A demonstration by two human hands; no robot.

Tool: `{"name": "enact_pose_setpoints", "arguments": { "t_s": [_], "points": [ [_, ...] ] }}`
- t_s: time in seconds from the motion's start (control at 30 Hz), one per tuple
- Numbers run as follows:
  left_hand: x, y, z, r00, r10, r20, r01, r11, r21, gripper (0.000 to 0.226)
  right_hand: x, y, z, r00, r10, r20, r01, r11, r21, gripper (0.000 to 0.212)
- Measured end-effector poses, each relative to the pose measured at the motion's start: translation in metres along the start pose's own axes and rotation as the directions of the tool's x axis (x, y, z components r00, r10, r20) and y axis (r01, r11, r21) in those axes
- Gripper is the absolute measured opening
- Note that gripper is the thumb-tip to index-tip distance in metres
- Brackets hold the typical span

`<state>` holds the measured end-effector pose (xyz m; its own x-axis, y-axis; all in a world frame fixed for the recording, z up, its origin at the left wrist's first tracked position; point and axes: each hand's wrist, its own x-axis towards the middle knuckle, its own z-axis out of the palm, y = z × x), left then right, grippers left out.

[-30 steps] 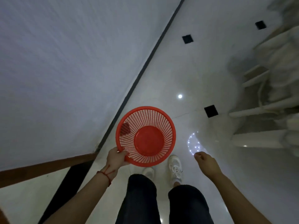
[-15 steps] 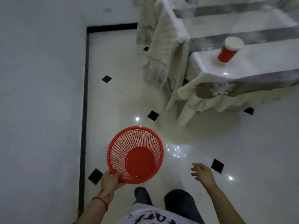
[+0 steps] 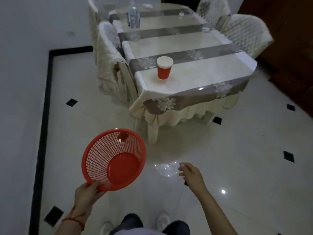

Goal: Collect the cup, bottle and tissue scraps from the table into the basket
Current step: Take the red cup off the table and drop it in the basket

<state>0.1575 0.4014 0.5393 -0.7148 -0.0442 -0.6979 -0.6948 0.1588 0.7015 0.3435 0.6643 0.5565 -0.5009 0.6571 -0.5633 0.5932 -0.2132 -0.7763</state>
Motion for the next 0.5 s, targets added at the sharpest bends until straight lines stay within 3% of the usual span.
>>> {"name": "enact_pose_setpoints", "arguments": {
  "t_s": [0.17,0.33,0.5],
  "points": [
    [-0.021,0.011,0.041,0.999,-0.037,-0.003,0.036,0.994,-0.103,0.006,0.041,-0.05,-0.032,0.993,-0.118,0.022,0.119,0.993,-0.02,0.022],
    [-0.017,0.042,0.064,1.0,-0.004,-0.024,0.001,0.992,-0.128,0.007,0.109,-0.133,-0.034,0.939,-0.336,0.069,0.338,0.94,-0.035,0.02],
    [0.012,0.085,0.078,0.996,0.054,-0.069,-0.062,0.992,-0.114,0.009,0.18,-0.234,-0.027,0.889,-0.459,-0.005,0.457,0.885,-0.088,0.035]
  ]
}}
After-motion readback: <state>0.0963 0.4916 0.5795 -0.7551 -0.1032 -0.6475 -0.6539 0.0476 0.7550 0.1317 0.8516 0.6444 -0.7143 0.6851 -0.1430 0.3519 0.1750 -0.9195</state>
